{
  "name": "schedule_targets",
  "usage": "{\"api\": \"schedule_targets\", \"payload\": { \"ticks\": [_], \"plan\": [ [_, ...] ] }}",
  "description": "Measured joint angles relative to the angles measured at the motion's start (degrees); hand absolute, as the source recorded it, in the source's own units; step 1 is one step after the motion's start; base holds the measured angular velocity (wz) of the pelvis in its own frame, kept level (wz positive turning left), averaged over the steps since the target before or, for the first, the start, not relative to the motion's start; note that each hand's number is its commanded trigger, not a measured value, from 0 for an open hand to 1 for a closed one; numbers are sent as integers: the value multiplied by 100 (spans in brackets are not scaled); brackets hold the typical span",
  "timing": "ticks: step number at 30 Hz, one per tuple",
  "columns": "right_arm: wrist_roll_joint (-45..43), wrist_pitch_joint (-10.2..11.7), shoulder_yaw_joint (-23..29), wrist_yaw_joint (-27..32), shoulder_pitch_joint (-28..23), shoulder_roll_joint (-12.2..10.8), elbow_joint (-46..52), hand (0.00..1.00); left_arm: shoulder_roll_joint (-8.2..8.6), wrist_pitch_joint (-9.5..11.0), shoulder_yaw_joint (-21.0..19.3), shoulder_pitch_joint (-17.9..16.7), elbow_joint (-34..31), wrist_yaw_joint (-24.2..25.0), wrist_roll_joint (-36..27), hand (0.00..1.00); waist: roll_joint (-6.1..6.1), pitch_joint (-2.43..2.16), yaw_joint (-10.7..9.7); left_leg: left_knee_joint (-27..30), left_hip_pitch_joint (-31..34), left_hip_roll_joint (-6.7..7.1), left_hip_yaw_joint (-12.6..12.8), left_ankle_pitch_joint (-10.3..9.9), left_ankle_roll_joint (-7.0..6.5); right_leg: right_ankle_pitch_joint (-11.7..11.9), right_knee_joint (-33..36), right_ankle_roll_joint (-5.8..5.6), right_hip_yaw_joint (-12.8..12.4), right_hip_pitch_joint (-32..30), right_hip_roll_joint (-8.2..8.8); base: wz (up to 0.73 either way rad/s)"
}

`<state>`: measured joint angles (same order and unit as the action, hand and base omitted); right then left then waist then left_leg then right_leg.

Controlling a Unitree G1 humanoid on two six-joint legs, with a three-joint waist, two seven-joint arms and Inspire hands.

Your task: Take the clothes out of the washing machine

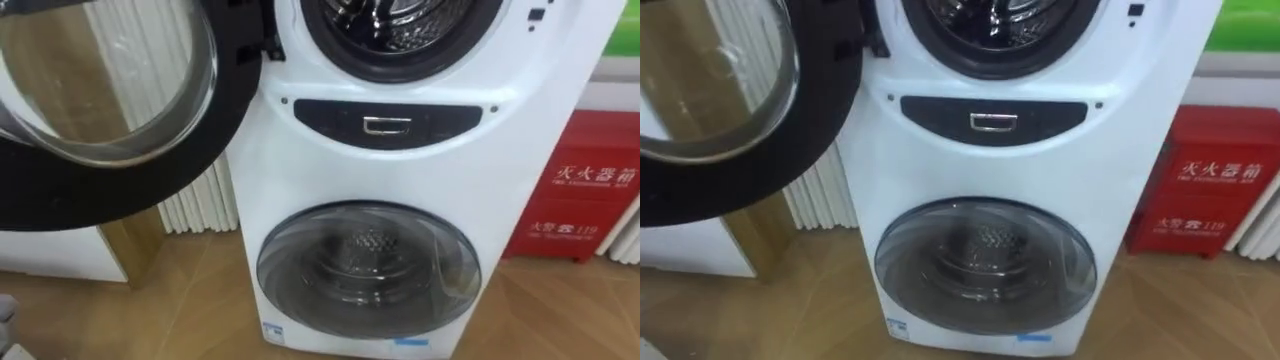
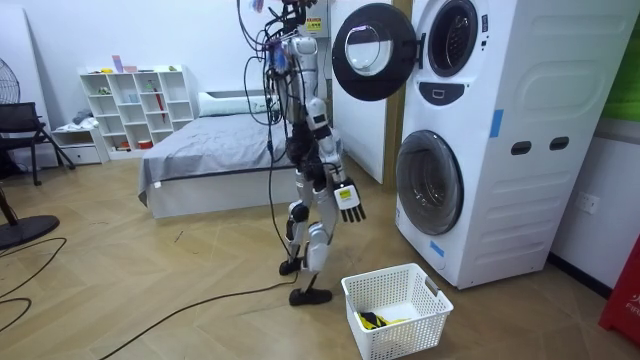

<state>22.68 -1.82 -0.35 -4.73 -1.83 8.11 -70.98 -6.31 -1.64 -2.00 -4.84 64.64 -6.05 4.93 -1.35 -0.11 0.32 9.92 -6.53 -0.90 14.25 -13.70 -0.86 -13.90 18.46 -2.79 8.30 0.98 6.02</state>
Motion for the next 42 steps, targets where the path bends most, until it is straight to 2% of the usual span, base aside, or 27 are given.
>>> {"api": "schedule_targets", "payload": {
  "ticks": [2,5,8,10,12,16,17,19,21,25,28,30,31,33,35,36,38,42],
  "plan": [
    [-49,56,-105,-49,4,-3,-69,0,-7,61,-12,4,11,-4,-119,0,6,-10,5,5,29,-77,100,52,61,187,-455,110,-17,113,-155,-29],
    [-110,141,-210,-100,12,4,-191,0,-2,201,-5,8,76,-4,-320,0,-11,-24,38,4,-3,-171,141,76,105,264,-599,180,-93,148,-264,-20],
    [-430,163,-361,-99,3,-9,-225,0,8,210,-26,-14,139,-1,-318,0,-51,-6,156,33,7,-242,120,54,160,309,-686,240,-190,135,-359,-21],
    [-507,175,-360,-102,3,-9,-214,0,34,213,-124,-27,123,7,-327,0,-52,7,180,40,15,-256,31,48,170,315,-704,252,-204,133,-381,-7],
    [-521,232,-389,-103,14,-10,-205,0,49,241,-119,-28,112,11,-392,0,-68,-10,179,42,50,-251,-65,48,170,318,-740,257,-225,120,-392,0],
    [-594,256,-404,-103,40,-13,-212,0,40,253,-119,-58,132,30,-846,0,-56,-1,167,46,80,-239,-338,48,170,348,-776,261,-237,133,-410,-2],
    [-562,255,-404,-92,42,-12,-212,0,34,253,-117,-57,168,31,-1043,0,-62,15,165,40,64,-239,-370,48,170,349,-784,262,-229,161,-414,0],
    [-494,255,-398,-68,43,-12,-211,0,35,252,-119,-78,190,40,-1239,0,-60,71,161,6,-23,-242,-362,48,170,349,-789,262,-219,233,-419,0],
    [-492,259,-317,-40,49,-11,-201,0,35,252,-145,-97,188,47,-1352,0,-56,75,161,-36,-24,-242,-362,48,170,349,-793,262,-207,225,-420,0],
    [-550,338,73,-17,10,-8,-183,0,-8,252,-508,-121,192,47,-1449,0,-41,81,144,-50,-27,-236,-359,48,170,353,-800,256,-199,215,-411,-1],
    [-736,403,396,-35,-9,26,-124,0,-146,252,-898,-112,191,61,-1441,0,9,84,148,-49,-93,-238,-342,48,170,353,-792,256,-279,245,-424,-11],
    [-753,444,579,-75,-55,99,-113,0,-241,244,-1183,-62,179,105,-1569,0,117,63,121,-47,-120,-235,-344,48,170,358,-798,251,-287,289,-424,-1],
    [-750,445,684,-101,-159,163,-32,0,-341,240,-1330,38,152,130,-1642,0,163,38,119,-48,-122,-233,-342,47,170,358,-791,250,-256,291,-418,8],
    [-758,441,821,-139,-203,242,-6,0,-561,237,-1508,203,64,132,-1746,0,243,39,149,-52,-122,-235,-330,47,170,358,-790,250,-279,279,-422,0],
    [-793,444,1065,-171,-339,349,79,0,-854,238,-1795,458,64,113,-2145,0,350,16,141,-68,-148,-231,-320,47,170,360,-780,246,-312,279,-425,-6],
    [-795,446,1074,-166,-386,375,119,0,-922,240,-1826,510,61,104,-2256,0,389,19,143,-74,-169,-230,-306,47,170,362,-775,244,-337,286,-428,-12],
    [-909,429,1077,-172,-483,466,136,0,-1186,233,-1966,698,11,62,-2635,0,507,-1,134,-78,-187,-228,-255,47,170,365,-770,242,-372,270,-429,-12],
    [-949,422,1064,-244,-507,505,130,0,-1572,240,-1967,978,-382,-6,-2935,0,526,-10,111,-70,-187,-230,-204,48,170,367,-739,245,-411,231,-434,-7]
  ]
}}
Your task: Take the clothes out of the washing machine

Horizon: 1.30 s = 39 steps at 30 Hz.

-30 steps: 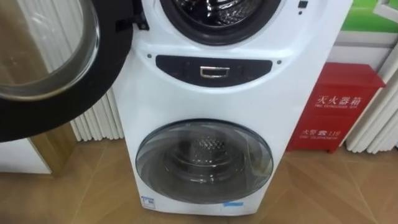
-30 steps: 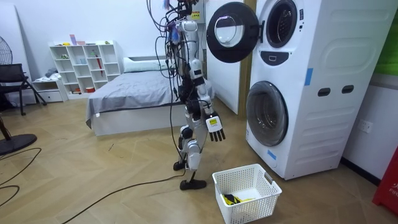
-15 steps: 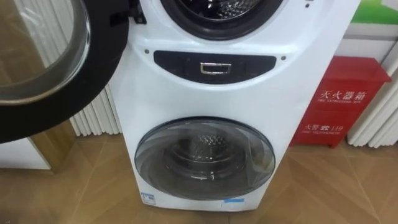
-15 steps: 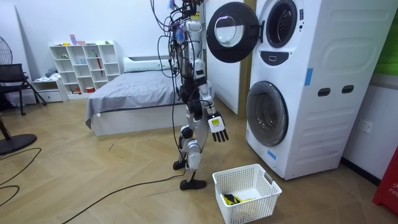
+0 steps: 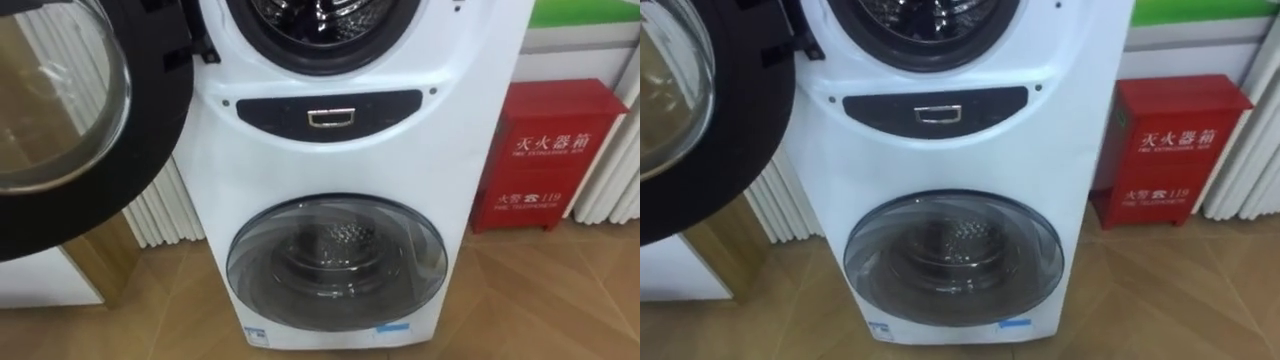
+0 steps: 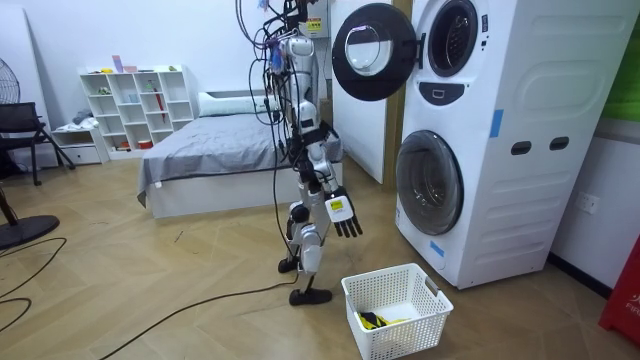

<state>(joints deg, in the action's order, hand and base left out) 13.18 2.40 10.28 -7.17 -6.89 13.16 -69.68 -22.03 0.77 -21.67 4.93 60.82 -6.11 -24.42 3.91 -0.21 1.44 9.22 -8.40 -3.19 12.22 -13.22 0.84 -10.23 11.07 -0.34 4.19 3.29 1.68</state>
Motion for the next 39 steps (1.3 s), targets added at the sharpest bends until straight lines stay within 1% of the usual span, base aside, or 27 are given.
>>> {"api": "schedule_targets", "payload": {
  "ticks": [2,3,5,6,8,9,10,11,12,13,14,15,17,21,23,24,26,28,30,31,32,35,37,39],
  "plan": [
    [2,1,6,-67,1,23,15,0,-229,0,-14,73,-276,-22,-276,0,-10,-8,-6,8,-8,1,26,0,0,2,57,-2,-71,-24,-10,-12],
    [1,-1,12,-70,-3,23,11,0,-271,0,-20,82,-382,-44,-358,0,5,-1,-7,8,-10,0,25,0,0,6,54,-5,-77,-21,-14,-7],
    [12,-1,64,-53,-27,23,-9,0,-419,-14,-80,265,-717,-108,-387,0,5,0,24,7,-16,0,23,0,-1,13,53,-8,-87,-21,-15,0],
    [30,0,75,-50,-40,24,-3,0,-455,-23,-81,280,-857,-113,-389,0,13,3,29,8,-21,-1,23,0,-1,14,53,-8,-86,-18,-14,0],
    [27,0,112,-33,-85,23,63,0,-597,-30,-79,313,-1498,-116,-386,0,33,9,36,7,-21,-1,5,0,-1,14,52,-7,-82,-15,-15,0],
    [21,0,112,-19,-86,24,63,0,-619,-31,-79,364,-1602,-116,-382,0,26,4,43,7,-21,-1,4,0,0,14,53,-7,-82,-14,-15,0],
    [16,-2,114,-5,-83,26,81,0,-652,-32,-81,409,-1867,-114,-363,0,48,10,60,7,-21,-1,5,0,0,14,54,-7,-82,-17,-15,0],
    [10,-3,134,-7,-90,26,133,0,-672,-41,-102,410,-2162,-108,-365,0,89,15,66,7,-20,0,6,0,0,14,52,-7,-84,-21,-15,0],
    [-23,-11,175,-11,-99,25,174,0,-672,-126,-133,415,-2268,-132,-398,0,111,11,66,6,-16,0,5,0,0,14,49,-7,-85,-23,-14,0],
    [-54,-47,233,-23,-125,25,301,0,-673,-298,-209,416,-2334,-143,-418,0,145,24,49,6,-9,0,3,0,-1,14,44,-7,-87,-31,-15,0],
    [-76,-54,237,-18,-128,26,320,0,-674,-442,-245,419,-2482,-212,-411,0,146,25,39,8,16,-4,-17,0,0,17,23,-3,-76,-40,-21,4],
    [-86,-68,238,-16,-131,27,322,0,-676,-493,-261,421,-2550,-234,-416,0,139,21,48,9,28,-6,-26,0,0,19,6,0,-72,-40,-24,8],
    [-129,-111,298,-43,-139,33,375,0,-676,-736,-285,421,-2851,-322,-417,0,105,4,69,23,86,-10,-86,0,0,40,-48,2,-32,-41,-27,11],
    [-132,-113,469,-57,-161,31,518,0,-677,-808,-288,421,-3003,-474,-379,0,92,-3,91,22,92,-9,-148,0,0,43,-51,0,-15,-35,-26,3],
    [-171,-106,531,-51,-186,37,549,0,-680,-835,-289,422,-3066,-606,-235,0,50,-28,97,21,92,-11,-157,0,0,44,-54,1,5,-31,-26,0],
    [-196,-106,576,-55,-198,36,549,0,-680,-854,-289,424,-3089,-630,-177,0,46,-30,96,21,92,-11,-159,0,0,44,-54,1,9,-29,-27,5],
    [-309,-106,808,-139,-270,23,550,0,-700,-1188,-299,425,-3393,-743,56,0,31,-27,121,17,86,-12,-212,0,0,47,-64,5,16,38,-26,10],
    [-429,-105,916,-174,-319,21,554,0,-764,-1332,-288,426,-3506,-754,254,0,-6,-20,176,16,53,-11,-224,0,0,56,-106,5,-3,75,-29,1],
    [-561,-106,926,-177,-343,20,559,0,-815,-1385,-290,426,-3632,-844,394,0,-41,-10,218,16,69,-17,-246,0,0,97,-182,4,-13,91,-41,-3],
    [-677,-107,926,-200,-337,15,558,0,-822,-1449,-289,427,-3778,-907,447,0,-67,8,212,17,102,-16,-303,0,0,121,-240,1,5,79,-45,8],
    [-762,-108,925,-240,-322,12,558,0,-822,-1471,-289,428,-3903,-965,498,0,-102,37,222,18,127,-17,-312,0,0,129,-245,0,13,61,-46,11],
    [-933,-109,925,-312,-276,-11,545,0,-821,-1472,-276,431,-4074,-1041,593,0,-143,70,205,26,184,-13,-369,0,0,139,-249,-6,76,50,-32,12],
    [-927,-111,925,-348,-241,-37,530,0,-821,-1473,-191,430,-4123,-1154,663,0,-146,80,150,33,207,-1,-455,-1,-1,140,-250,-8,140,55,-17,19],
    [-890,-113,856,-353,-177,-95,492,0,-821,-1473,-29,428,-4207,-1320,926,0,-171,104,67,54,282,4,-550,0,-1,140,-245,-8,194,35,-9,27]
  ]
}}
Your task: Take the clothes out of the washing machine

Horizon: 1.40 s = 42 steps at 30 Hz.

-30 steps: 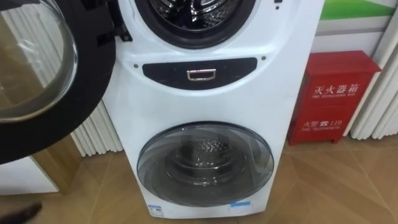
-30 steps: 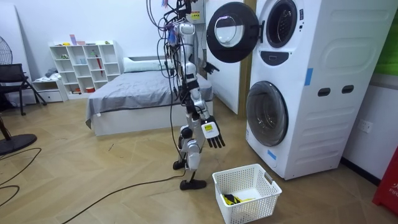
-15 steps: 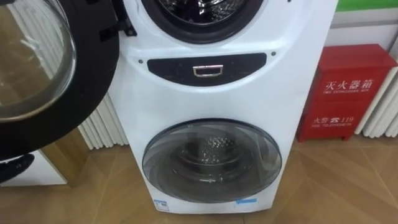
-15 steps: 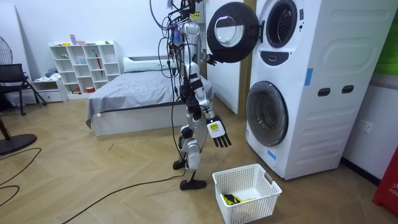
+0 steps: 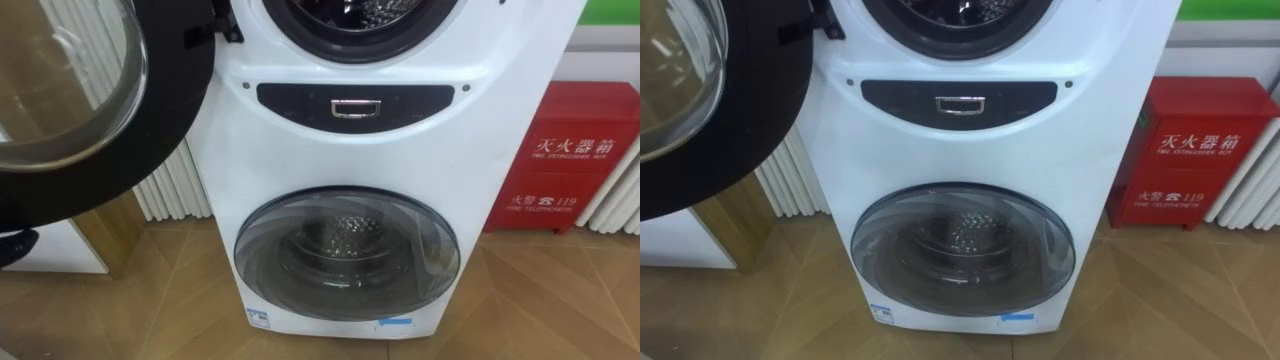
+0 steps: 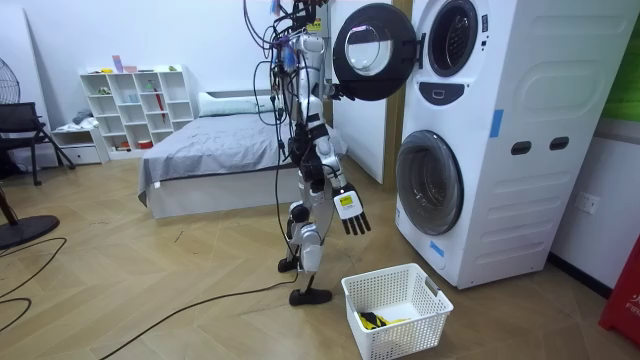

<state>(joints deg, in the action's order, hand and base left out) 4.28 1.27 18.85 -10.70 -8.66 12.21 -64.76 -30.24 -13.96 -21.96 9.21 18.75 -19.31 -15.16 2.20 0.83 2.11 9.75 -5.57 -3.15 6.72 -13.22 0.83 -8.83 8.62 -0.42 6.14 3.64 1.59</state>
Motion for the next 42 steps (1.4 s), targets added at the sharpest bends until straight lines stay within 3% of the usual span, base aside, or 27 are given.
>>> {"api": "schedule_targets", "payload": {
  "ticks": [2,6,8,13,14,17,25,27,33,39,42],
  "plan": [
    [95,-1,-194,-32,5,-8,-8,0,22,0,151,-4,-130,-88,40,0,-17,36,-28,42,74,11,-78,0,0,0,1,0,40,-7,11,26],
    [341,-2,-260,-179,32,-31,-71,0,229,-128,333,-32,-605,-88,257,0,-33,48,-38,169,306,50,-333,0,-4,3,-1,-5,194,-69,48,37],
    [344,-3,-426,-209,53,-28,-137,0,453,-206,375,-496,-1327,-85,480,0,-36,46,-42,173,332,66,-421,1,-6,7,2,-12,201,-64,57,24],
    [427,18,-850,-266,114,-26,-224,0,967,-214,674,-1223,-2476,20,919,0,-41,48,-50,196,373,146,-577,43,-73,13,2,-29,187,26,136,33],
    [490,26,-882,-276,149,-27,-287,0,1112,-214,745,-1338,-2709,71,920,0,-39,51,-49,199,396,168,-573,58,-98,18,4,-53,188,26,166,29],
    [708,67,-1108,-308,306,-9,-384,0,1301,-214,925,-1562,-3027,99,928,0,-43,57,-49,200,399,198,-552,90,-149,14,1,-118,190,27,241,11],
    [891,67,-1319,-323,401,30,-431,0,1401,-178,1295,-1809,-3160,525,1083,0,-107,49,-116,154,408,303,-522,201,-238,78,7,-221,227,42,340,0],
    [899,82,-1322,-323,394,30,-431,0,1402,-70,1333,-1938,-3160,681,1082,0,-112,46,-145,149,409,303,-487,215,-239,85,6,-226,240,24,346,-8],
    [1062,127,-1607,-291,327,34,-429,0,1419,-21,1836,-2215,-3158,1357,1361,0,-119,39,-179,147,405,301,-349,223,-231,93,22,-216,223,-39,343,-13],
    [1204,195,-1842,-246,340,32,-408,0,1387,356,2681,-2287,-3078,2296,1524,0,-123,35,-227,61,317,294,-204,220,-228,97,28,-211,226,-68,324,-13],
    [1246,195,-1914,-249,468,28,-411,0,1388,711,3048,-2277,-3084,2727,1689,0,-119,25,-465,-24,232,286,-122,219,-225,97,24,-211,225,-72,315,-20]
  ]
}}
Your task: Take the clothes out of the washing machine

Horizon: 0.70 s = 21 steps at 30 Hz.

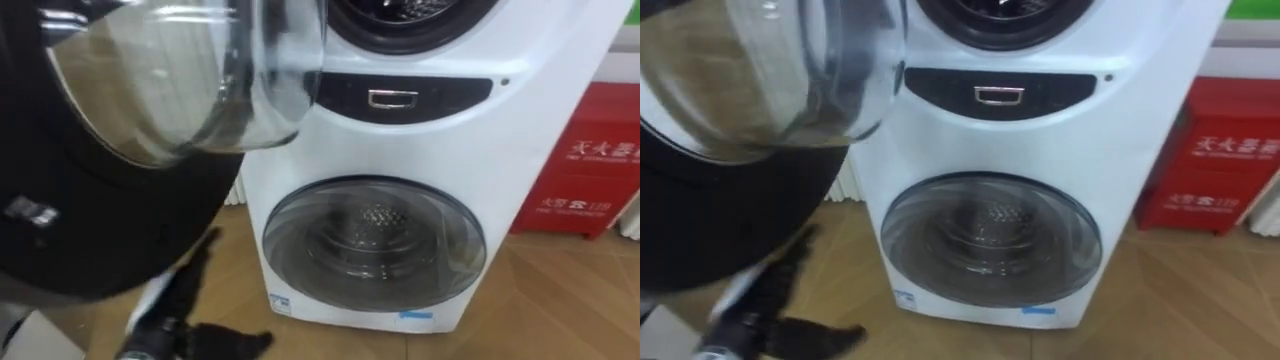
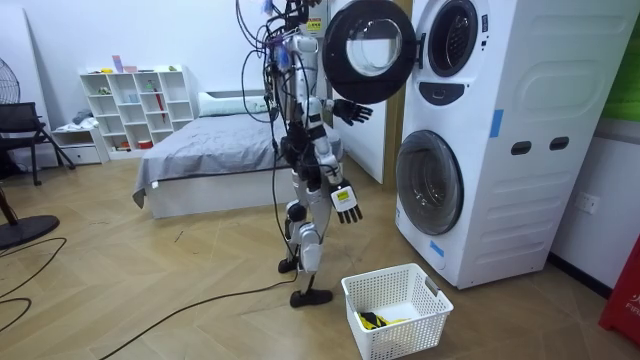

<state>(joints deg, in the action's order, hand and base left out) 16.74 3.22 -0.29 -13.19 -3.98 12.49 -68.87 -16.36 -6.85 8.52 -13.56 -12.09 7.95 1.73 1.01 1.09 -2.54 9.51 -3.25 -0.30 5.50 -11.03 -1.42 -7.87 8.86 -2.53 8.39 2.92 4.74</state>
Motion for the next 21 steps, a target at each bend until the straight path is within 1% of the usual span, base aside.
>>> {"api": "schedule_targets", "payload": {
  "ticks": [1,2,3,5,7,10,13,16,21],
  "plan": [
    [0,0,-47,-3,29,0,2,0,2,110,87,15,-2,127,87,0,7,-6,-57,-29,-49,-11,66,-5,5,0,1,0,-11,1,-8,-32],
    [6,-1,-74,-12,29,-8,1,0,3,175,126,29,-2,256,172,0,14,-33,-122,-51,-75,-22,104,-17,16,0,1,0,-13,10,-19,-30],
    [40,-2,-80,-16,26,-14,1,0,0,216,136,30,-2,293,186,0,12,-35,-192,-67,-95,-26,126,-17,16,0,-1,1,-14,18,-21,-25],
    [118,-9,-83,-17,-15,-20,-5,0,-18,259,259,29,0,410,292,0,19,-39,-277,-127,-160,-44,241,-23,23,2,-4,3,-46,12,-37,-25],
    [125,-12,-82,-17,-34,-45,-5,0,-23,261,323,29,-1,499,297,0,15,-37,-362,-132,-167,-54,270,-32,30,2,-5,4,-48,2,-47,-15],
    [130,-14,-82,-18,-51,-68,-7,0,-74,269,395,24,3,584,360,0,18,-38,-367,-174,-244,-105,370,-52,58,14,-8,24,-45,5,-95,-17],
    [190,-12,-80,-3,-52,-58,-6,0,-90,316,473,32,3,631,419,0,49,-30,-377,-175,-244,-118,373,-56,65,15,-12,26,-46,-1,-109,-3],
    [207,-12,-80,-2,-50,-59,-2,0,-116,316,533,29,4,643,420,0,96,-49,-372,-177,-244,-118,372,-56,66,15,-15,26,-47,-2,-110,0],
    [215,-12,-80,6,-44,-58,0,0,-139,316,531,27,3,660,424,0,109,-53,-350,-182,-240,-118,370,-56,66,16,-15,27,-45,0,-109,0]
  ]
}}
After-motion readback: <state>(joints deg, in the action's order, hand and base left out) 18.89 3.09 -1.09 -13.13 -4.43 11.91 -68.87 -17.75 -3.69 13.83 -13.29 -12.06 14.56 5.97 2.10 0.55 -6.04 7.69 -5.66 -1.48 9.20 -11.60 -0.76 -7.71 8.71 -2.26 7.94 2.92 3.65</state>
